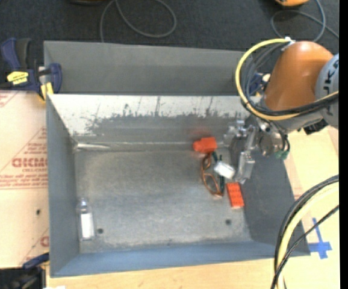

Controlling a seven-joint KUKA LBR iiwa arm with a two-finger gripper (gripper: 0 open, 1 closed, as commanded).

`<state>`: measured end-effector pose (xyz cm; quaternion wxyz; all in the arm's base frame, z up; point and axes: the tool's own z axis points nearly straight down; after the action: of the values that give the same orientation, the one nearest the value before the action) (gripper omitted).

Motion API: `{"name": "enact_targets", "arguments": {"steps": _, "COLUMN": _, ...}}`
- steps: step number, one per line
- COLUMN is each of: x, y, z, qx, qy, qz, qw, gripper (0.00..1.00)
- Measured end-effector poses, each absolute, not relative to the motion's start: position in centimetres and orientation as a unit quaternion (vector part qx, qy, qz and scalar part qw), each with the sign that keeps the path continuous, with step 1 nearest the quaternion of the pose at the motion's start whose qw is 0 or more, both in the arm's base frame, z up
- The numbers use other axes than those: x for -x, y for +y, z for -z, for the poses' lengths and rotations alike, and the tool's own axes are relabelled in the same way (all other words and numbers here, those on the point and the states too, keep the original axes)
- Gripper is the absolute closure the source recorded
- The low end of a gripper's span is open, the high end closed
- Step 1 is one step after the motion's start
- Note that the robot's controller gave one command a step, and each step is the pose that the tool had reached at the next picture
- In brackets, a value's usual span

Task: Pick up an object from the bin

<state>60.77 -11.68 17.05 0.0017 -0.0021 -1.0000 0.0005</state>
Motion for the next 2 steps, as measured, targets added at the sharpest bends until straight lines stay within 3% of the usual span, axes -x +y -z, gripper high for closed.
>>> {"name": "enact_targets", "arguments": {"steps": 1, "x": -60.9, "y": -11.6, "z": -17.6, "qx": 0.001, "qy": -1.0, "qz": -0.001, "qw": -0.002, "gripper": 0.0}}
{"name": "enact_targets", "arguments": {"steps": 2, "x": -60.8, "y": -11.8, "z": -13.6, "qx": 0.047, "qy": -0.999, "qz": -0.001, "qw": -0.003, "gripper": 0.0}}
